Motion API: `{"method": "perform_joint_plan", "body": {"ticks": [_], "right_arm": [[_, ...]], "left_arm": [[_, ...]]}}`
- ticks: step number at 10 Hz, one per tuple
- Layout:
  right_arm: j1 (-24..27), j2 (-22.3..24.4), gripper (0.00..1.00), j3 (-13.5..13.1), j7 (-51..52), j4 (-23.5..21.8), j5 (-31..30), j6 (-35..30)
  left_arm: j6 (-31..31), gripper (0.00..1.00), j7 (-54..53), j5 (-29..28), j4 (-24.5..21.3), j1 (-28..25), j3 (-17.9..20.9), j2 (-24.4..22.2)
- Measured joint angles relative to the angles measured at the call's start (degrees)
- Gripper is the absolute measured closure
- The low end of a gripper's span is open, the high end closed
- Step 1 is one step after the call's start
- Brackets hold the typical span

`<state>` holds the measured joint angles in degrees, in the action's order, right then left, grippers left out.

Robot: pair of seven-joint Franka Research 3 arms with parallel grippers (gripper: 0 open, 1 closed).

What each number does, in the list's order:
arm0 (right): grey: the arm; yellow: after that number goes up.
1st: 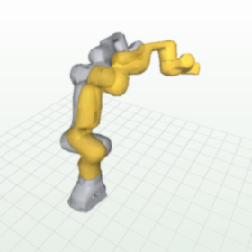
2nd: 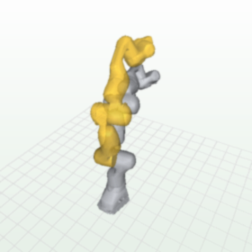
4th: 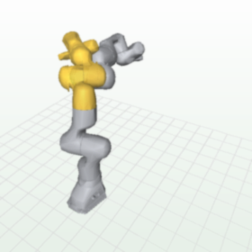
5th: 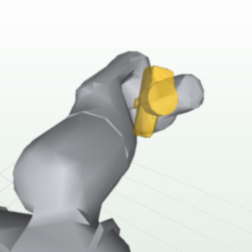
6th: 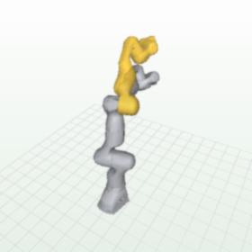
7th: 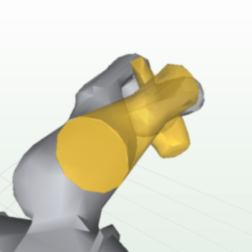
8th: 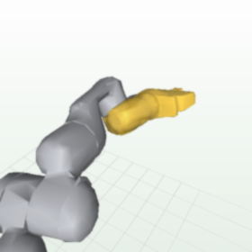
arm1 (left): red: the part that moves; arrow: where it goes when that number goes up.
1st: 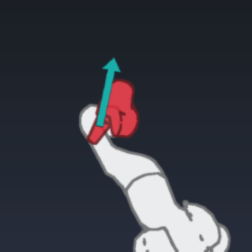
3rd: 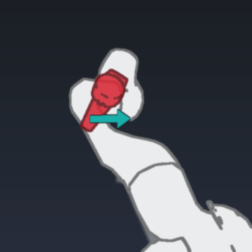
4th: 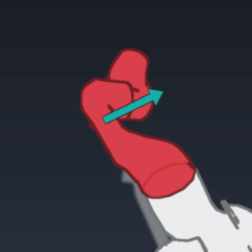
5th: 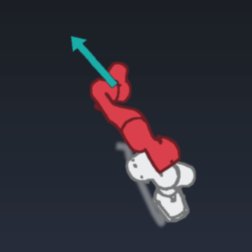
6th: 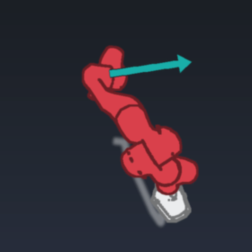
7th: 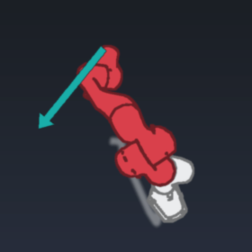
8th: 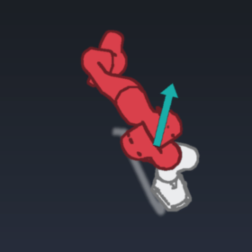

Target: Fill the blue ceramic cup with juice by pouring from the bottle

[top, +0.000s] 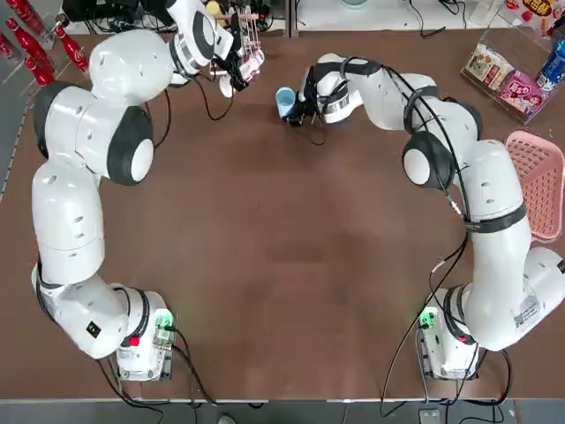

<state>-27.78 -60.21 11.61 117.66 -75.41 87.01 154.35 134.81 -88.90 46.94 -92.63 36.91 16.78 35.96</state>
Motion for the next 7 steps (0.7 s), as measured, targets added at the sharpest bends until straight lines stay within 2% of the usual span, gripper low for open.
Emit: {"method": "perform_joint_plan", "body": {"ticks": [2,4,7], "right_arm": [[0.00,0.00,0.33,0.00,0.00,0.00,0.02,0.00],[0.01,0.00,0.33,0.00,0.00,0.00,0.03,0.01],[0.02,0.00,0.33,0.00,0.00,0.00,0.04,0.02]], "left_arm": [[0.01,0.56,4.89,-4.24,1.25,2.09,1.06,0.92],[0.02,0.56,11.15,-10.79,3.05,3.44,1.99,1.81],[0.00,0.56,14.82,-11.96,4.54,5.93,2.34,3.59]]}}
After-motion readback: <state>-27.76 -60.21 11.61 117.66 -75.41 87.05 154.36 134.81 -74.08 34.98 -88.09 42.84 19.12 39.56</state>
